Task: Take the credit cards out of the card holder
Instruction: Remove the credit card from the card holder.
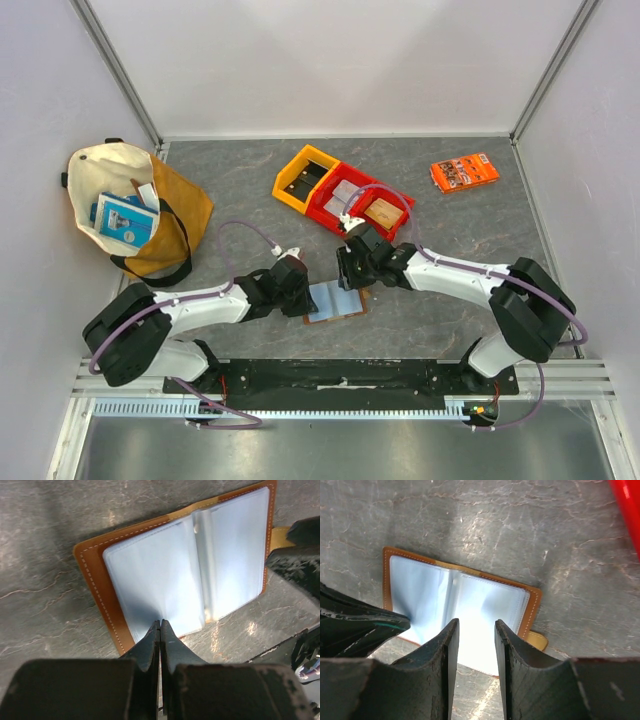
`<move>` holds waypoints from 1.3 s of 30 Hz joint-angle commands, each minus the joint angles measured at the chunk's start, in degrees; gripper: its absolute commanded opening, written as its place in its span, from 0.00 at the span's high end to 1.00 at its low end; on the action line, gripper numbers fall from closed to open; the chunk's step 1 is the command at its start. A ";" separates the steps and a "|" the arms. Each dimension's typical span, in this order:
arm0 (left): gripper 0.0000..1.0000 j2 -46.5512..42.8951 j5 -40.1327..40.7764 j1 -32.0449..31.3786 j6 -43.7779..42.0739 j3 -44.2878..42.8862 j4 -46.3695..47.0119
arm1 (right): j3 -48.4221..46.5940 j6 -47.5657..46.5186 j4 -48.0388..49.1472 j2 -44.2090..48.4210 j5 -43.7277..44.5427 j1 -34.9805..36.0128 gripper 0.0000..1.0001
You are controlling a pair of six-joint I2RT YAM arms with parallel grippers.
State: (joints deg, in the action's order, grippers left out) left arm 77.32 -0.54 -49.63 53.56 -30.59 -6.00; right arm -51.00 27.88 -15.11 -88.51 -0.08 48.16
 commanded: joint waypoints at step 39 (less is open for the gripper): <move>0.98 2.75 3.61 -0.73 -0.12 1.06 -6.92 | -2.87 1.03 2.80 -4.13 -11.17 0.18 0.83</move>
State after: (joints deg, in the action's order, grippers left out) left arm 77.95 1.50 -50.00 53.56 -32.16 -9.26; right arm -52.16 27.29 -16.12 -93.62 -6.37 48.14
